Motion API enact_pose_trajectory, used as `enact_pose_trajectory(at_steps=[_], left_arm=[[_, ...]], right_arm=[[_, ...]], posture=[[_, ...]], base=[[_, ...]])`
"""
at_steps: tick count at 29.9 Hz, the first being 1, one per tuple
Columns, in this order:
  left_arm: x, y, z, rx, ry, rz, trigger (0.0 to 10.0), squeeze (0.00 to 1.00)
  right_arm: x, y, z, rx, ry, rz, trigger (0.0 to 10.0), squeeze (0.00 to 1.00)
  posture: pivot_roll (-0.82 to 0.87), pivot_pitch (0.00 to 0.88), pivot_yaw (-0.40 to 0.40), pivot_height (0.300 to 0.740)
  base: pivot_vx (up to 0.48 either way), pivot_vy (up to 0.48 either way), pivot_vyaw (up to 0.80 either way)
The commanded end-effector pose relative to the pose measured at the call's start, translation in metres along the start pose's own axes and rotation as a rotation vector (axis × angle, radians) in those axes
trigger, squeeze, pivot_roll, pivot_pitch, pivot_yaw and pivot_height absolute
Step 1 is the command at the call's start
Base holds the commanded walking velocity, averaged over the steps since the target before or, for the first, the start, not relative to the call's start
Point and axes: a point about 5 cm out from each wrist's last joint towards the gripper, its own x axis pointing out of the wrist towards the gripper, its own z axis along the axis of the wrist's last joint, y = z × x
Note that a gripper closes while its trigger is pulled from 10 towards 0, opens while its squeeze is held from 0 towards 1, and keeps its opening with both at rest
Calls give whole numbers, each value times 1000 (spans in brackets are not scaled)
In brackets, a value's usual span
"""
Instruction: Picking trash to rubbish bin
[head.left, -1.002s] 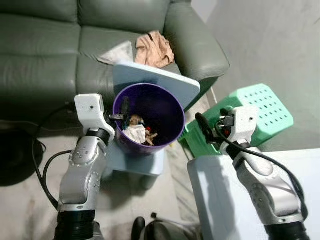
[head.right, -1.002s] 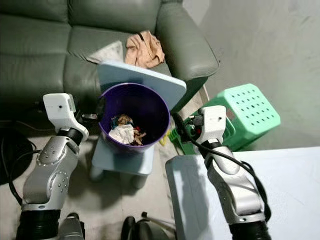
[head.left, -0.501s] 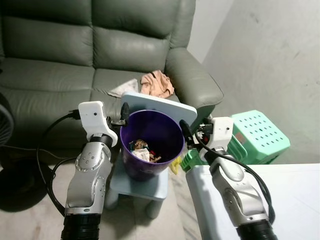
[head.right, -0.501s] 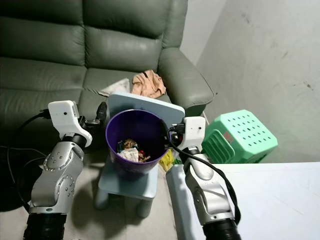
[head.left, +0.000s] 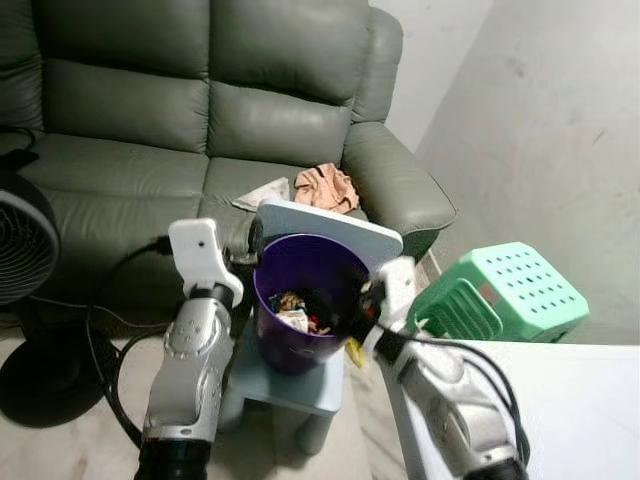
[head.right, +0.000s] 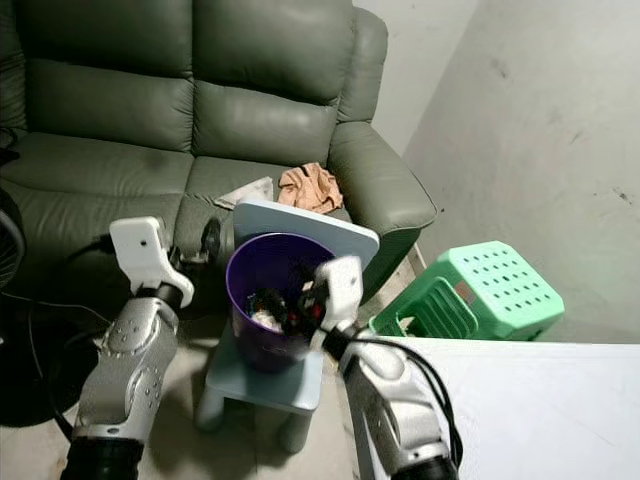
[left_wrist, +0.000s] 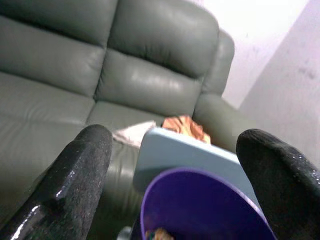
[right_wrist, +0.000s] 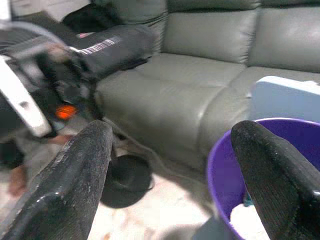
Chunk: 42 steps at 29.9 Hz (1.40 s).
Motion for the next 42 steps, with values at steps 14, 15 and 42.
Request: enact_pose_trajectory(at_steps=[14, 15, 42], left_arm=[[4, -6, 0, 12, -50, -6, 10000, 0], [4, -5, -2, -2, -35, -14, 10000, 0], [34, 16, 10, 31, 4, -55, 10000, 0]], right_arm=[[-21, -54, 17, -145, -110, -517, 10000, 0], [-24, -55, 18, -165, -112, -530, 10000, 0], [-43, -79, 34, -378, -135, -726, 10000, 0]], posture=[[108, 0, -186, 740], [98, 0, -178, 740], [22, 0, -111, 740]], base=[[0, 0, 0], [0, 0, 0], [0, 26, -34]])
